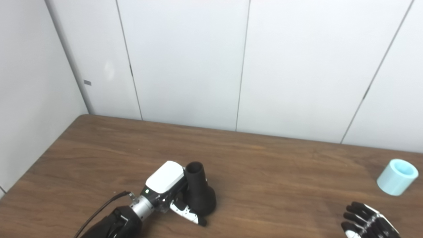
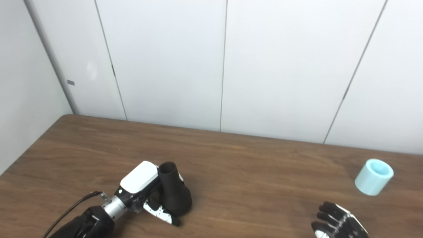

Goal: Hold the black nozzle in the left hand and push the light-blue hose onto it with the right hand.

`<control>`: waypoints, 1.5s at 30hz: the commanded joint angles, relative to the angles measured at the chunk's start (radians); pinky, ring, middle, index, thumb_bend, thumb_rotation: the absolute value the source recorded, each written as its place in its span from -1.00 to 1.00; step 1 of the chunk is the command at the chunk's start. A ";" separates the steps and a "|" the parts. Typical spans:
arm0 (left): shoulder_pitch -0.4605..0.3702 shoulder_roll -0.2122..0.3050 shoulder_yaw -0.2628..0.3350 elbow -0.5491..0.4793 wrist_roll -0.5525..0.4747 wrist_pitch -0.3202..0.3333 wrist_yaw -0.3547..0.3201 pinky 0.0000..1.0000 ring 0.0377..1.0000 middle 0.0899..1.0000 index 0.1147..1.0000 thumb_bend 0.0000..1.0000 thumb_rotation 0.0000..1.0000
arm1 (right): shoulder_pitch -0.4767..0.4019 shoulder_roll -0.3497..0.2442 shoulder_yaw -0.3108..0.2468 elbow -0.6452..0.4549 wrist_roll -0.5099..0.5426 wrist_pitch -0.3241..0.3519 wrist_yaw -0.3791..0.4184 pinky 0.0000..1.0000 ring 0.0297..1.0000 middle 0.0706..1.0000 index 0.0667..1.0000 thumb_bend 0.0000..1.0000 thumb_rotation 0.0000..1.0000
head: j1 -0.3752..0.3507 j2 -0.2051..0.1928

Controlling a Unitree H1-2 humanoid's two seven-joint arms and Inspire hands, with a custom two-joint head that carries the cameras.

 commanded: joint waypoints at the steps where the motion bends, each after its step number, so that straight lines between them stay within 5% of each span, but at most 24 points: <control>1: 0.011 -0.031 -0.066 -0.005 0.054 -0.040 -0.076 -0.35 -0.24 -0.13 -0.13 0.01 -1.00 | -0.016 0.003 0.002 -0.039 -0.011 -0.019 -0.006 0.11 0.28 0.29 0.23 -0.45 -1.00 | -0.004 0.003; 15: -0.020 -0.137 -0.176 0.019 0.195 -0.045 -0.024 -0.50 -0.31 -0.24 -0.06 0.00 -1.00 | -0.019 0.010 0.007 -0.030 0.000 -0.016 -0.008 0.13 0.29 0.29 0.24 -0.43 -1.00 | -0.031 0.003; 25: -0.028 -0.182 -0.245 0.056 0.241 -0.069 0.086 -0.39 -0.22 -0.20 -0.10 0.01 -1.00 | -0.015 0.041 0.016 -0.060 -0.053 -0.019 -0.046 0.16 0.30 0.28 0.24 -0.36 -0.80 | -0.216 0.017; 28: -0.034 -0.171 -0.262 0.055 0.236 -0.084 0.083 -0.35 -0.18 -0.19 -0.10 0.01 -1.00 | -0.027 0.064 -0.017 -0.063 -0.091 -0.065 -0.105 0.16 0.27 0.25 0.21 -0.33 -0.74 | -0.289 0.015; 33: -0.066 -0.146 -0.302 0.093 0.261 -0.102 0.142 -0.37 -0.24 -0.23 -0.09 0.00 -1.00 | -0.082 0.092 -0.099 -0.052 -0.304 -0.187 -0.287 0.07 0.14 0.12 0.11 -0.23 -0.68 | -0.387 0.003; 35: -0.077 -0.137 -0.318 0.113 0.257 -0.103 0.167 -0.32 -0.19 -0.20 -0.11 0.01 -1.00 | -0.109 0.091 -0.119 -0.066 -0.397 -0.182 -0.341 0.12 0.22 0.20 0.21 -0.03 -0.47 | -0.413 -0.001; 37: -0.084 -0.129 -0.326 0.123 0.254 -0.103 0.181 -0.29 -0.16 -0.18 -0.13 0.01 -1.00 | -0.137 0.082 -0.142 -0.075 -0.437 -0.148 -0.368 0.31 0.47 0.47 0.51 0.29 -0.37 | -0.437 -0.006; 45: -0.093 -0.113 -0.342 0.140 0.233 -0.103 0.199 -0.29 -0.16 -0.19 -0.13 0.01 -1.00 | -0.254 0.005 -0.223 0.016 -0.417 -0.085 -0.404 0.81 0.90 0.90 0.99 0.62 -0.23 | -0.472 -0.018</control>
